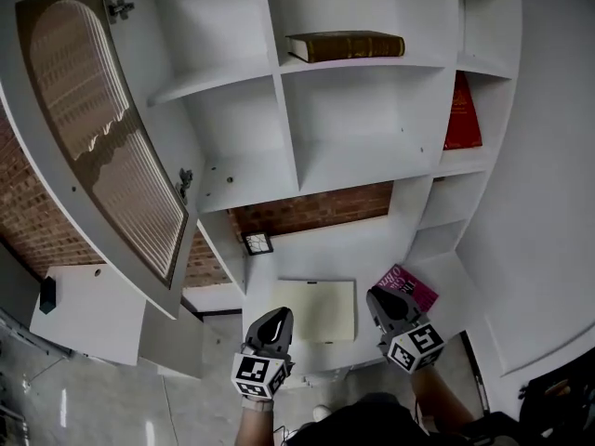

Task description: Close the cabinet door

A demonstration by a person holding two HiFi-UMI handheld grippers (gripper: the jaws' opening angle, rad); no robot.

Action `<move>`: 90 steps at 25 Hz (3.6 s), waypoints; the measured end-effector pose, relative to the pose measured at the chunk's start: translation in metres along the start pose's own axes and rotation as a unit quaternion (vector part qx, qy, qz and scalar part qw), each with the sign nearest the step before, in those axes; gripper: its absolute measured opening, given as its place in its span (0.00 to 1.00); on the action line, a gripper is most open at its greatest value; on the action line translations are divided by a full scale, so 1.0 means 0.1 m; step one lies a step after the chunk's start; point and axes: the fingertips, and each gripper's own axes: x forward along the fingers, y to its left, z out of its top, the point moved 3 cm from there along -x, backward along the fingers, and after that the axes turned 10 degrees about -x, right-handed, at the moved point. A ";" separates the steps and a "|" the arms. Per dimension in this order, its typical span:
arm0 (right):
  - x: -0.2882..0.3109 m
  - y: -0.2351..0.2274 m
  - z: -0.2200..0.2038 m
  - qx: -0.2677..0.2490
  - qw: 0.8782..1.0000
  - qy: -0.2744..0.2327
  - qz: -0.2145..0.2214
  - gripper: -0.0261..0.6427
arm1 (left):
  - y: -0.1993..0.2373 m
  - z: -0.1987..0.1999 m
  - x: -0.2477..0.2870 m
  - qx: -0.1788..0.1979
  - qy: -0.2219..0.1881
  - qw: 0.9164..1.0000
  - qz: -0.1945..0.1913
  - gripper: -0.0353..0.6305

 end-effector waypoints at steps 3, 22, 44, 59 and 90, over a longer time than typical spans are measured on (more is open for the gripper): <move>0.39 0.00 0.10 0.005 1.000 -0.012 0.019 0.11 | 0.22 0.10 -0.02 -0.003 -0.009 1.000 0.022 0.07; 2.45 0.80 1.79 0.037 0.948 -0.169 0.269 0.11 | 0.76 0.88 -0.51 0.002 -0.068 0.979 0.192 0.07; 2.16 2.37 3.87 0.086 0.838 -0.327 0.429 0.28 | 0.82 1.47 -1.64 0.009 -0.118 0.954 0.277 0.23; 2.03 2.84 4.19 0.011 0.854 -0.344 0.390 0.42 | 1.13 1.62 -1.57 0.039 -0.094 0.957 0.272 0.29; 1.84 2.47 4.05 -0.008 0.870 -0.332 0.363 0.33 | 0.85 1.49 -1.10 0.072 -0.047 0.963 0.255 0.19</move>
